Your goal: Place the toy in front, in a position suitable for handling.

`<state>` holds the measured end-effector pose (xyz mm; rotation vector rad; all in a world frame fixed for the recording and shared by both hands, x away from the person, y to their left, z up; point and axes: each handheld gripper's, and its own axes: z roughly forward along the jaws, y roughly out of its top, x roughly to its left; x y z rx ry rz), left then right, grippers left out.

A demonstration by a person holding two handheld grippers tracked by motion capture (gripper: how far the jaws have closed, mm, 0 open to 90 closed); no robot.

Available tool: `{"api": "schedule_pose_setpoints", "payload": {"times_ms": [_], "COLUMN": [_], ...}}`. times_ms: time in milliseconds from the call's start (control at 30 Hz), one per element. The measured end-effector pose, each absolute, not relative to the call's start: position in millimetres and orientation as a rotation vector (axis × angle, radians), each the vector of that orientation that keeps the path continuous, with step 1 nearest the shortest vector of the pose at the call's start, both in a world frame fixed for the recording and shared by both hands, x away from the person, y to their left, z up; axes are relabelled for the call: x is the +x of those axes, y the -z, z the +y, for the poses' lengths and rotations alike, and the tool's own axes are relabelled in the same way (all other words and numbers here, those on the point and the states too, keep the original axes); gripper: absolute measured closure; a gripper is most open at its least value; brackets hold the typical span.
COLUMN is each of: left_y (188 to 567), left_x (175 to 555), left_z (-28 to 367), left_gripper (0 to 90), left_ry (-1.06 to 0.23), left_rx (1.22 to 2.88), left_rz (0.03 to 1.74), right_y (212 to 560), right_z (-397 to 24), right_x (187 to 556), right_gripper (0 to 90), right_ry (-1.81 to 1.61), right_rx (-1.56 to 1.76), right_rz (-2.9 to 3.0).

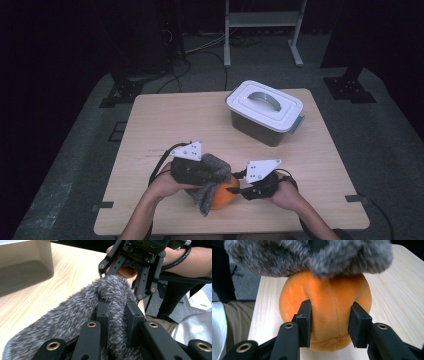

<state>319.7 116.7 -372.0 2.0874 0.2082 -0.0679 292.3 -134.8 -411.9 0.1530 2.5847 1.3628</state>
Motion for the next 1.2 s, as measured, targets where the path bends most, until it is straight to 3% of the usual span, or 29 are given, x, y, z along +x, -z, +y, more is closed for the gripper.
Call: {"api": "schedule_pose_setpoints", "payload": {"times_ms": [300, 500, 700, 767, 900, 1000, 1100, 1200], "left_y": [385.8, 391.0, 393.8, 394.1, 386.9, 381.3, 386.6, 397.9], "left_x": [322.9, 323.3, 321.2, 319.7, 320.6, 323.3, 322.2, 319.6], "left_z": [143.6, 142.8, 125.7, 124.3, 130.4, 138.1, 137.0, 133.6], "left_gripper": [75.7, 75.7, 75.8, 75.7, 75.6, 75.5, 75.4, 75.2], "left_ry": [0.054, 0.076, 0.114, 0.111, 0.063, 0.028, 0.031, 0.075], "left_rx": [2.069, 2.047, 2.073, 2.079, 2.069, 2.067, 2.115, 2.125], "left_rz": [0.310, 0.314, 0.256, 0.253, 0.275, 0.303, 0.310, 0.304], "right_y": [417.9, 416.0, 412.1, 419.0, 421.1, 420.1, 419.6, 417.2], "right_z": [-150.0, -149.1, -141.9, -139.4, -142.1, -143.9, -145.9, -147.9], "right_x": [301.7, 305.3, 309.7, 310.9, 305.7, 300.4, 299.7, 305.9], "right_gripper": [56.7, 34.4, 26.4, 27.8, 43.9, 49.0, 46.9, 31.9], "right_ry": [-1.364, -1.432, -1.484, -1.463, -1.429, -1.378, -1.383, -1.451], "right_rx": [0.209, 0.290, 0.351, 0.367, 0.293, 0.184, 0.165, 0.253], "right_rz": [2.597, 2.602, 2.611, 2.635, 2.619, 2.602, 2.610, 2.644]}}
